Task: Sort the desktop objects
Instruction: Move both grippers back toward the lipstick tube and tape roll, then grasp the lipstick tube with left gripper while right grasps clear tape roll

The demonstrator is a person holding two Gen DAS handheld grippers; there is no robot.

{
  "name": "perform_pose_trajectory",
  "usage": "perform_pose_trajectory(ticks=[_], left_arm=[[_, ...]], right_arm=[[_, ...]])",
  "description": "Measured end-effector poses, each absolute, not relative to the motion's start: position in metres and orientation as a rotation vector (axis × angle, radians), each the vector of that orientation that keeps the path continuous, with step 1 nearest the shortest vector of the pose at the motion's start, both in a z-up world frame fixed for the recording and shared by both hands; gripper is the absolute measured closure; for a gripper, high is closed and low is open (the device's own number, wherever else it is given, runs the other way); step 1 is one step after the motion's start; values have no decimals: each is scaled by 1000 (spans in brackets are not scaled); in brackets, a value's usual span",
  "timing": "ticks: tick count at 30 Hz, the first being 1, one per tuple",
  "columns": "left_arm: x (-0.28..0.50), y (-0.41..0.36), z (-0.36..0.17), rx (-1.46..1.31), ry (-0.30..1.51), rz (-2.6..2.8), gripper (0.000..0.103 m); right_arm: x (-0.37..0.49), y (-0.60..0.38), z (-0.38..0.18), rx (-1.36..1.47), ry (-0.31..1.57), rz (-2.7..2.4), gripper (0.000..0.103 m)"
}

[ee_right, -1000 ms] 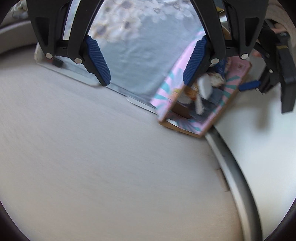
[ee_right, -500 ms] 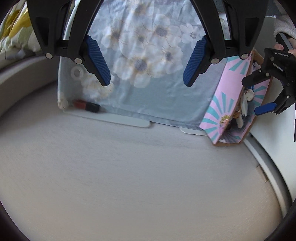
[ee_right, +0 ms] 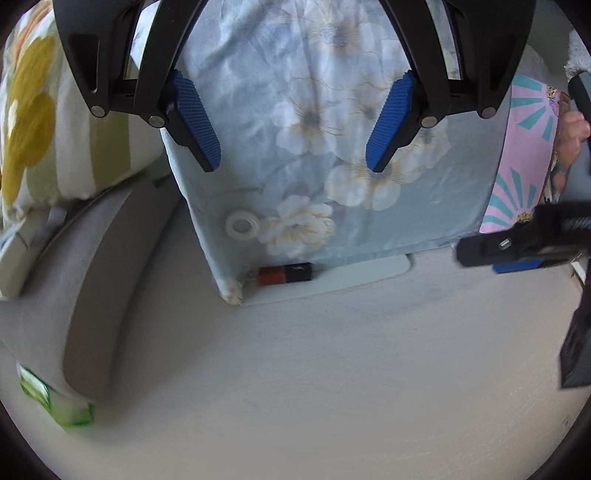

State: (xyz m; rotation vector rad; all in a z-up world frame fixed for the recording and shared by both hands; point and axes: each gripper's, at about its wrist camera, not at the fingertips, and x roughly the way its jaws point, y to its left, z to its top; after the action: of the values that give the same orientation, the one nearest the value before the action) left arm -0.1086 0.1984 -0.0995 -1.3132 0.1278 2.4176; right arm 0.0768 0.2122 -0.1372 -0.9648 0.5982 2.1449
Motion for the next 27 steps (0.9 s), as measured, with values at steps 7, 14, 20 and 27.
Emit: perform_pose_trajectory(ticks=[7,14,20,27], left_arm=[[-165,270,-148,-1397,113,2408,2],[-228,322,-201,-1591,48,2432,2],[-256,339,-223,-1683,1,2462,2],[-262,353,-233,-1710,-7,2486,2]], right_arm=[[87,224,-171,-893,556,2110,25],[79,236,-200,-848,567,2082,25],[72,239,-207,-836,549,2105,25],[64,254,-216,-864,491,2138,25]])
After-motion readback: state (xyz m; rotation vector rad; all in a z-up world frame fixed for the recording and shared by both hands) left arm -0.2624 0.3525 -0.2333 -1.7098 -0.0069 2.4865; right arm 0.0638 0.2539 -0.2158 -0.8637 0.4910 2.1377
